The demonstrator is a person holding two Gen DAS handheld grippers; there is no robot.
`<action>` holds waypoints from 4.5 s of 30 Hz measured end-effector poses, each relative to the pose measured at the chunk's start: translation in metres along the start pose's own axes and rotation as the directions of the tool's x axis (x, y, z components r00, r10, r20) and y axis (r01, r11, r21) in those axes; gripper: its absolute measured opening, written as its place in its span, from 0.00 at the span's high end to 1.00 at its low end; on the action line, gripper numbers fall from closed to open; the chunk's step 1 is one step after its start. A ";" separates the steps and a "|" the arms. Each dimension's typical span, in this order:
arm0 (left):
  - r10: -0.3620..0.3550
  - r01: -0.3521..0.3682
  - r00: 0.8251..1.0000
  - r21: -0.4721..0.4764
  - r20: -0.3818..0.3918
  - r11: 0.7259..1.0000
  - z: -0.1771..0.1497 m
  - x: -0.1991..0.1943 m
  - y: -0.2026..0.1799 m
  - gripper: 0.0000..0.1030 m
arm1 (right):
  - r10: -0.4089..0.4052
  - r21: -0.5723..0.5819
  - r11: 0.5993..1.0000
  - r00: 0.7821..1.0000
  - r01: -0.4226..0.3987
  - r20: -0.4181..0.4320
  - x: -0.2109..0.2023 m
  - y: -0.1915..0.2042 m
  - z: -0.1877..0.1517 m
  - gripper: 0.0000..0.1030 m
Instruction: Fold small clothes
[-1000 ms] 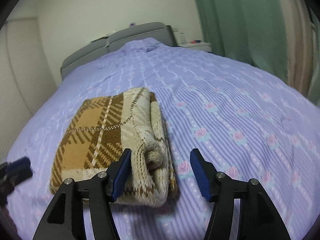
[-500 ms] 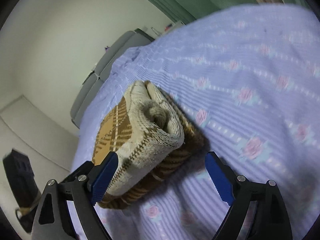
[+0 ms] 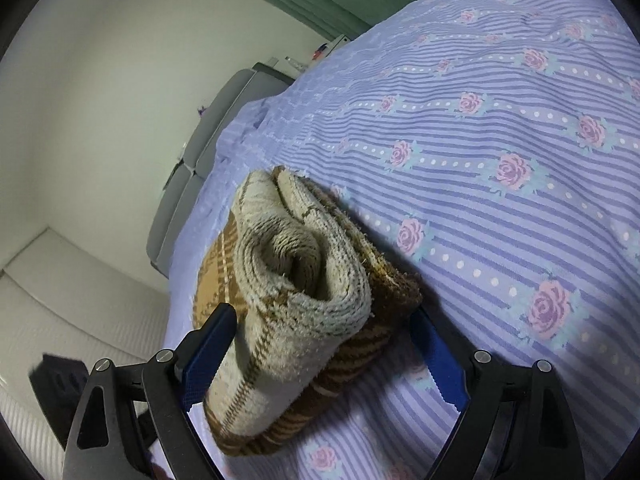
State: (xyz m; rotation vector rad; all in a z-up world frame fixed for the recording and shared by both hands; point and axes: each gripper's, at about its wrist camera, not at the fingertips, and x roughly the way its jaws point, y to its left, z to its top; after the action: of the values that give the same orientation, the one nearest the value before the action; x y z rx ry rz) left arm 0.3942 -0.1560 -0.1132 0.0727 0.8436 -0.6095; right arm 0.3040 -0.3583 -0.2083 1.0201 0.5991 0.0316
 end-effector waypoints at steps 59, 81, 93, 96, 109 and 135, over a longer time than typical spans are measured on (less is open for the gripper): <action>-0.161 0.161 0.987 -0.187 0.017 0.969 0.059 0.028 0.033 0.43 | 0.116 0.292 0.944 0.983 -0.154 0.144 -0.002 -0.033 0.005 0.45; -0.043 0.072 0.981 -0.151 0.189 0.986 0.006 -0.171 0.038 0.43 | 0.189 -0.062 0.981 0.978 -0.184 0.084 -0.093 0.095 -0.044 0.45; 0.098 -0.031 0.950 -0.221 0.297 0.975 -0.053 -0.290 0.096 0.43 | 0.304 -0.199 0.929 0.951 -0.310 -0.065 -0.103 0.177 -0.133 0.46; 0.132 -0.058 0.943 -0.240 0.307 0.969 -0.072 -0.319 0.115 0.43 | 0.322 -0.225 0.915 0.942 -0.336 -0.097 -0.101 0.197 -0.159 0.46; 0.238 -0.126 0.914 -0.327 0.328 0.937 -0.144 -0.405 0.204 0.43 | 0.359 -0.305 0.848 0.894 -0.433 -0.270 -0.070 0.283 -0.260 0.46; 0.442 -0.394 0.886 -0.276 0.142 0.877 -0.200 -0.432 0.431 0.47 | 0.199 -0.446 0.763 0.827 -0.468 -0.526 0.101 0.409 -0.474 0.50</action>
State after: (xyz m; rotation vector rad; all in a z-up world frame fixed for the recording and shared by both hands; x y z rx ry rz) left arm 0.2701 0.4657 -0.0125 -0.0268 0.6696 -0.0962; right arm 0.2611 0.2656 -0.1032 0.5178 0.7554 0.7615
